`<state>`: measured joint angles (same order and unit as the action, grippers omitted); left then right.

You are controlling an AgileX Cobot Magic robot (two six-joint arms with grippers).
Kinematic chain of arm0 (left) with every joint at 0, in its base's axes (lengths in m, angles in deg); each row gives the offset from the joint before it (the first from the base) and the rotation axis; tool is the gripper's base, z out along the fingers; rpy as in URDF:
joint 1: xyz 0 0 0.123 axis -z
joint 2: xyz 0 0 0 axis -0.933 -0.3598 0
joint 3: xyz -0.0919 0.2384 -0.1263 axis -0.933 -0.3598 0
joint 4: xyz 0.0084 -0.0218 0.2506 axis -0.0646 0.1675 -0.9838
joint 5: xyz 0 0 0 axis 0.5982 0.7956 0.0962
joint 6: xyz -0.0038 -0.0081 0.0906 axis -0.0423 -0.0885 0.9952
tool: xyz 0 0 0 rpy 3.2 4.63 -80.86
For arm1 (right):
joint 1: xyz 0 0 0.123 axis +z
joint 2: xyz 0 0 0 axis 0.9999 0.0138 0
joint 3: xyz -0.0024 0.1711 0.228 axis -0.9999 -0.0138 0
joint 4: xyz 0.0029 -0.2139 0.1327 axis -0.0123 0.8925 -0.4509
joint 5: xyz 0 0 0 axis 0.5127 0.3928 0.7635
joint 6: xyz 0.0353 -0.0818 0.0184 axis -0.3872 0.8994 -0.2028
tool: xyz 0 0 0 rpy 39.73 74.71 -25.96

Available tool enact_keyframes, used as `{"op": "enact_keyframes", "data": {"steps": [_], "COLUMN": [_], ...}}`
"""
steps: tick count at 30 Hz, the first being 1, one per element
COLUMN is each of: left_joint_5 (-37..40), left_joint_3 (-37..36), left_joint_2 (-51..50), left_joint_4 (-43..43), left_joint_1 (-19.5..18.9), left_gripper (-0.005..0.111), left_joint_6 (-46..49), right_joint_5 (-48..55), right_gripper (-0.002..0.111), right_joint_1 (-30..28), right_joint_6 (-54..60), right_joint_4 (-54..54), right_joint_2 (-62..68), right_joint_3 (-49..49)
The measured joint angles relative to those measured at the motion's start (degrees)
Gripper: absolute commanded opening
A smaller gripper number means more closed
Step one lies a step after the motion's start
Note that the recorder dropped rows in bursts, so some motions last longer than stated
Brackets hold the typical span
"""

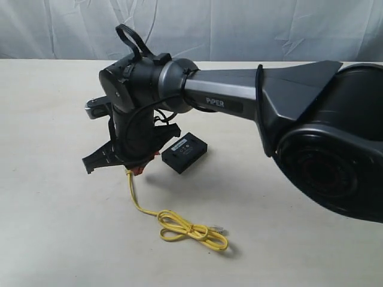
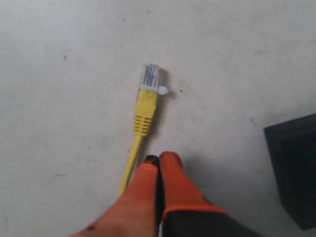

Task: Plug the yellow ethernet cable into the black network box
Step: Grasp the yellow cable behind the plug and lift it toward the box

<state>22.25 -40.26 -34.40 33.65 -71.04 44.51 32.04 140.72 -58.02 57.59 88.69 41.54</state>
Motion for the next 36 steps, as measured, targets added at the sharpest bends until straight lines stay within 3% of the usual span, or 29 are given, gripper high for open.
{"op": "enact_keyframes", "data": {"steps": [6,8,16,19,28,36], "left_joint_5": [0.0,0.0,0.0,0.0,0.0,0.0], "left_joint_3": [0.0,0.0,0.0,0.0,0.0,0.0], "left_joint_2": [0.0,0.0,0.0,0.0,0.0,0.0], "left_joint_4": [0.0,0.0,0.0,0.0,0.0,0.0], "left_joint_1": [0.0,0.0,0.0,0.0,0.0,0.0], "left_gripper": [0.0,0.0,0.0,0.0,0.0,0.0], "left_joint_6": [0.0,0.0,0.0,0.0,0.0,0.0], "right_joint_5": [-0.97,-1.08,-1.07,-0.94,0.72,9.67], "right_gripper": [0.034,0.036,0.033,-0.001,0.0,0.0], "right_joint_1": [0.0,0.0,0.0,0.0,0.0,-1.0], "right_joint_6": [-2.13,-2.26,-2.26,-2.26,8.54,13.11], "right_joint_4": [0.86,0.72,-3.57,-3.65,-5.09,2.43], "right_joint_2": [0.0,0.0,2.78,3.06,-3.57,-5.73], "right_joint_3": [0.41,0.41,0.41,0.41,0.41,0.51]}}
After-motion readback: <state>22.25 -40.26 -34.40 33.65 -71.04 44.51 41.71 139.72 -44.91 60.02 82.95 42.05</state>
